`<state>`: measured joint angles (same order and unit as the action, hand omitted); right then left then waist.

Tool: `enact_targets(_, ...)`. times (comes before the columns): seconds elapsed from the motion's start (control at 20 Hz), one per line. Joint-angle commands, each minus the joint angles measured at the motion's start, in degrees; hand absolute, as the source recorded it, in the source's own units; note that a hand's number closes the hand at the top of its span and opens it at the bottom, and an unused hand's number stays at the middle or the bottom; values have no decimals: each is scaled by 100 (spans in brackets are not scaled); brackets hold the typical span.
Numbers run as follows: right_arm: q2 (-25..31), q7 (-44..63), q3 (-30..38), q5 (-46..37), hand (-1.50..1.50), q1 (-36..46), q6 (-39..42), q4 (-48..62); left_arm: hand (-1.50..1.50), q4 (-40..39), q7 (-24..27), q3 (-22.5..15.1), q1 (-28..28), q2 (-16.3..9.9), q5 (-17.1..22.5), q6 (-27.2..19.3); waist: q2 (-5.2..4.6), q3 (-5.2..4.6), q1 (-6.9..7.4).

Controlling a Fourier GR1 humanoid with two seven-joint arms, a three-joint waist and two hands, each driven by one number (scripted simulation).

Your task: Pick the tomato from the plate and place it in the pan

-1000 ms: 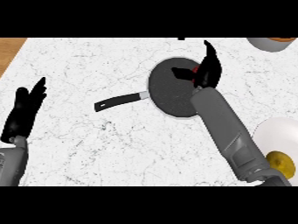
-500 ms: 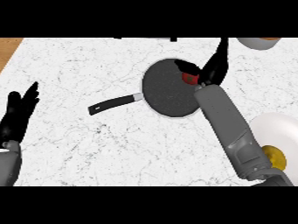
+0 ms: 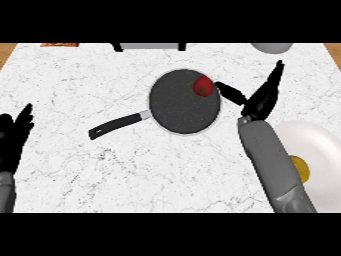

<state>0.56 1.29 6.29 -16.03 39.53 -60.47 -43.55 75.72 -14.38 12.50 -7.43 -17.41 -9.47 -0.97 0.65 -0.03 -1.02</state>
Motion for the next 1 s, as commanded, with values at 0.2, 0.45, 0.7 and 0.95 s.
enact_targets(0.2, 535, 663, -733, -134, -150, -2242, 807, -2823, 0, 70, 56, 302, 284, -210, 236, 190, 46, -13, -201)
enact_targets(0.45, 941, 1209, -1138, -186, -150, -3922, 1306, -4751, 0, 253, -63, 234, 308, -160, 143, 101, 36, -12, -223)
enact_targets(0.7, 1398, 1505, -1345, -172, -150, -5607, 1680, -6774, 0, 83, 321, 223, 414, -71, 150, 129, -5, -13, -150)
enact_targets(0.95, 1740, 1210, -774, 424, -150, -6910, 2029, -7851, 0, 600, -203, 6, 438, 50, 43, 110, -36, 4, 11)
